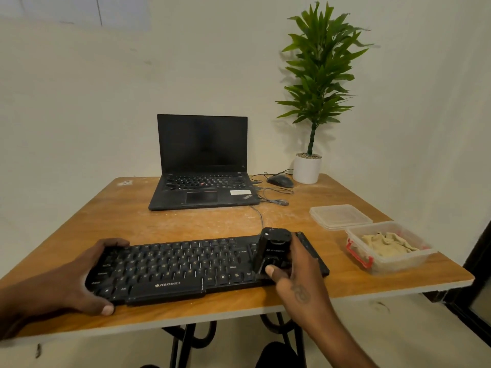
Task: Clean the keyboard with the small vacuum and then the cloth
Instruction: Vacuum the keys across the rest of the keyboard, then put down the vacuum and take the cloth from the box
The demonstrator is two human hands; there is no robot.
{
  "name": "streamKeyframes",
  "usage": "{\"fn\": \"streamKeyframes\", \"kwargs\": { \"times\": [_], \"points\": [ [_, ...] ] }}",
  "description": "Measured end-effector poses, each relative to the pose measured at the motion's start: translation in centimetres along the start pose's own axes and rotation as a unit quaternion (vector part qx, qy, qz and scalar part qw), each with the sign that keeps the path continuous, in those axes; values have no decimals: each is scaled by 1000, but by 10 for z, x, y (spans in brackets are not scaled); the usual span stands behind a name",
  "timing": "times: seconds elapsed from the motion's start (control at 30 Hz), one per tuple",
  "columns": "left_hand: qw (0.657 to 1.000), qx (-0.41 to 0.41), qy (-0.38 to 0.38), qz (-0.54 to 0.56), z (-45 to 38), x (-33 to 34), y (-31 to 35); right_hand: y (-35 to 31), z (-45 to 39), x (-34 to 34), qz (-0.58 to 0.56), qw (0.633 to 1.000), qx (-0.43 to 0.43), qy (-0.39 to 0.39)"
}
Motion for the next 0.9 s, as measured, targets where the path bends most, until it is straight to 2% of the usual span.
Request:
{"fn": "streamKeyframes", "kwargs": {
  "times": [0.1, 0.23, 0.33, 0.43, 0.53, 0.6, 0.67, 0.9],
  "points": [
    [996, -60, -27, 56, 12, 9, 65, 1, 0, 1, -139, 989, 55, 8],
    [987, -119, -48, 98, 27, 10, 83, 5, -6, 6, -294, 947, 122, 31],
    [991, -102, -36, 84, 34, 9, 98, -4, -10, 6, -415, 898, 139, 49],
    [997, -49, 45, 45, 38, 13, 140, -15, -10, 9, -505, 849, 152, 49],
    [987, 11, 152, 43, 39, 33, 192, -22, -12, 17, -536, 828, 158, 46],
    [970, 68, 210, 100, 40, 50, 225, -31, -13, 22, -547, 821, 155, 51],
    [946, 88, 248, 188, 39, 65, 255, -42, -14, 25, -558, 815, 145, 60],
    [915, 56, 253, 309, 26, 100, 304, -72, -19, 28, -547, 823, 106, 111]
  ]
}}
Point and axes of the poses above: each hand's wrist, its own z-axis away from the middle knuckle, its own x-axis out of the palm, y = z × x, the point moved 5 cm from there along -z, towards the middle knuckle, and after that the axes turned 8 degrees about -x, right-handed, at the moved point
